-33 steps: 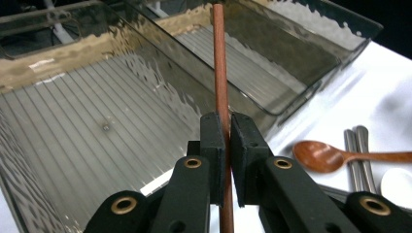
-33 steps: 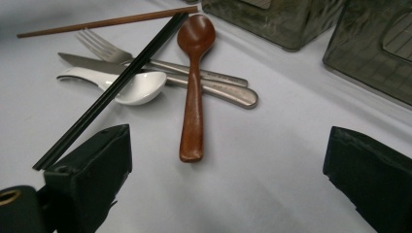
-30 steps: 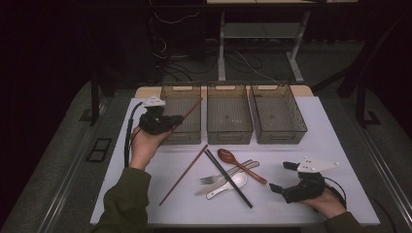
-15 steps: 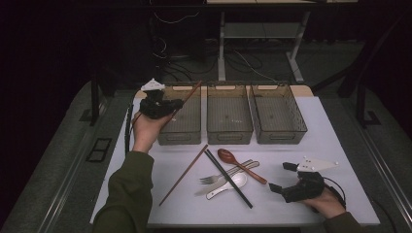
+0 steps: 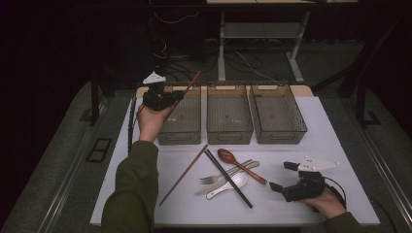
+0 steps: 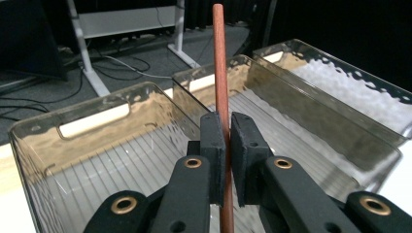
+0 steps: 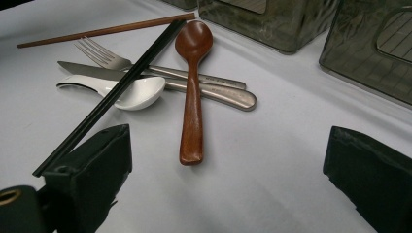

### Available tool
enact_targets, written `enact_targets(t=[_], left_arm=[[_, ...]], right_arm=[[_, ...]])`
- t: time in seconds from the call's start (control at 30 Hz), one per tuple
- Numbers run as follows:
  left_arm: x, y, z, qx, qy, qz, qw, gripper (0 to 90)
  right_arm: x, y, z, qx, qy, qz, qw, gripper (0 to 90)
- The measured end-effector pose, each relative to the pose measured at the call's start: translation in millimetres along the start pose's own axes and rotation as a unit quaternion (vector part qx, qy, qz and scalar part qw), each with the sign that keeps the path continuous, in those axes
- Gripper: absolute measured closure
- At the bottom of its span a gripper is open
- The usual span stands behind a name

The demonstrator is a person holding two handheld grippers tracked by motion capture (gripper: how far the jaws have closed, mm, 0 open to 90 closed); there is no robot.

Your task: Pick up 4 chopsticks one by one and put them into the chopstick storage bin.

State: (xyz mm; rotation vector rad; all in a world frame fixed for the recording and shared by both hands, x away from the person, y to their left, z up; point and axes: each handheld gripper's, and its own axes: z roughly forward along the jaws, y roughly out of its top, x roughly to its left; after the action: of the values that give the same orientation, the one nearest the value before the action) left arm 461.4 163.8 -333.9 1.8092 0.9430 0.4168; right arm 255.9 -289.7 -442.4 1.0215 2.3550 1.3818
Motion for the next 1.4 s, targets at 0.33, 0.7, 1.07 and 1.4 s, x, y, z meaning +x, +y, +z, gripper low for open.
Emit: enact_targets(t=[0.33, 0.7, 1.07, 1.4], left_arm=[[17.6, -9.5, 16.1, -0.001, 0.024, -0.015, 0.9996, 83.1], [21.3, -19.9, 30.7, 0.034, 0.042, -0.02, 0.9983, 82.9], [23.1, -24.1, 39.5, 0.046, 0.058, -0.02, 0.997, 78.9], [20.9, -22.4, 37.3, 0.049, 0.062, -0.018, 0.9967, 67.7]], right_arm=[[0.0, -0.2, -1.1, -0.001, 0.001, -0.001, 1.0, 3.1], [0.3, -0.3, -1.6, 0.0, 0.002, -0.001, 1.0, 3.2], [-0.1, -0.5, -2.8, -0.003, 0.0, -0.001, 1.0, 3.2], [-0.5, -0.5, -3.4, -0.004, 0.0, 0.0, 1.0, 3.2]])
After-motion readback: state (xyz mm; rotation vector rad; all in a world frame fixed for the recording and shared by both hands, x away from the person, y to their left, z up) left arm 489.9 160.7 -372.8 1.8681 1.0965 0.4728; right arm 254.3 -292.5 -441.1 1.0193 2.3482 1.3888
